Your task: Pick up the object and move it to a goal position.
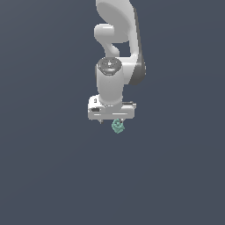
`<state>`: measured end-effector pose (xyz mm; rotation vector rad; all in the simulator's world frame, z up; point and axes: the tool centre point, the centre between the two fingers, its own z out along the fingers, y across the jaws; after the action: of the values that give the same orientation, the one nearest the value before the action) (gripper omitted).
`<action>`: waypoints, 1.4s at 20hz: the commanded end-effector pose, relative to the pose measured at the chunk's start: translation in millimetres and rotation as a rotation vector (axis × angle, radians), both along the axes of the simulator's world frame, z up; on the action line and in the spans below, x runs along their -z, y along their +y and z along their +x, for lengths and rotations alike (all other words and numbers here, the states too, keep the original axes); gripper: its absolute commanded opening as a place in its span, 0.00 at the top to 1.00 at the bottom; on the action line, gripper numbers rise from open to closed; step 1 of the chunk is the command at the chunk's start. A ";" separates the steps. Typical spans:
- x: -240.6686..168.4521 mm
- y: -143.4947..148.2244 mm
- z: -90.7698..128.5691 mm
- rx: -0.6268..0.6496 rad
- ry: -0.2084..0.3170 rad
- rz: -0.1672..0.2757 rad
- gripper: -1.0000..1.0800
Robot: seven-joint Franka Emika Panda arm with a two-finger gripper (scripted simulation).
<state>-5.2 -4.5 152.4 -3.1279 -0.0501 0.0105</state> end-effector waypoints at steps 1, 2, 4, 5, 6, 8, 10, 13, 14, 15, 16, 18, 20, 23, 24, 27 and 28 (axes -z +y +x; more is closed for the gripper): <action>7.5 3.9 -4.6 -0.048 -0.001 -0.002 0.04; 11.0 5.7 -6.8 -0.072 -0.001 -0.004 0.04; 18.6 9.9 -11.9 -0.124 -0.002 -0.006 0.04; 22.8 12.2 -14.8 -0.153 -0.003 -0.007 0.04; 27.1 14.7 -18.0 -0.184 -0.004 -0.008 0.04; 35.2 19.4 -24.1 -0.242 -0.005 -0.009 0.04; 42.1 23.6 -29.6 -0.294 -0.006 -0.010 0.04; 50.4 28.9 -36.7 -0.357 -0.007 -0.011 0.04; 52.6 30.4 -38.7 -0.375 -0.008 -0.011 0.04; 54.6 31.7 -40.5 -0.391 -0.008 -0.011 0.04; 56.4 32.8 -42.1 -0.404 -0.009 -0.011 0.04; 59.1 34.7 -44.6 -0.427 -0.009 -0.011 0.04; 61.0 36.0 -46.4 -0.441 -0.010 -0.011 0.04; 62.0 36.7 -47.4 -0.450 -0.010 -0.011 0.04; 61.5 36.4 -46.9 -0.444 -0.009 -0.011 0.04; 64.6 36.2 -47.0 -0.444 -0.009 -0.011 0.04; 66.9 36.4 -47.1 -0.445 -0.009 -0.011 0.04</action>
<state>-51.9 31.8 88.3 -3.0528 -0.7414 -0.0001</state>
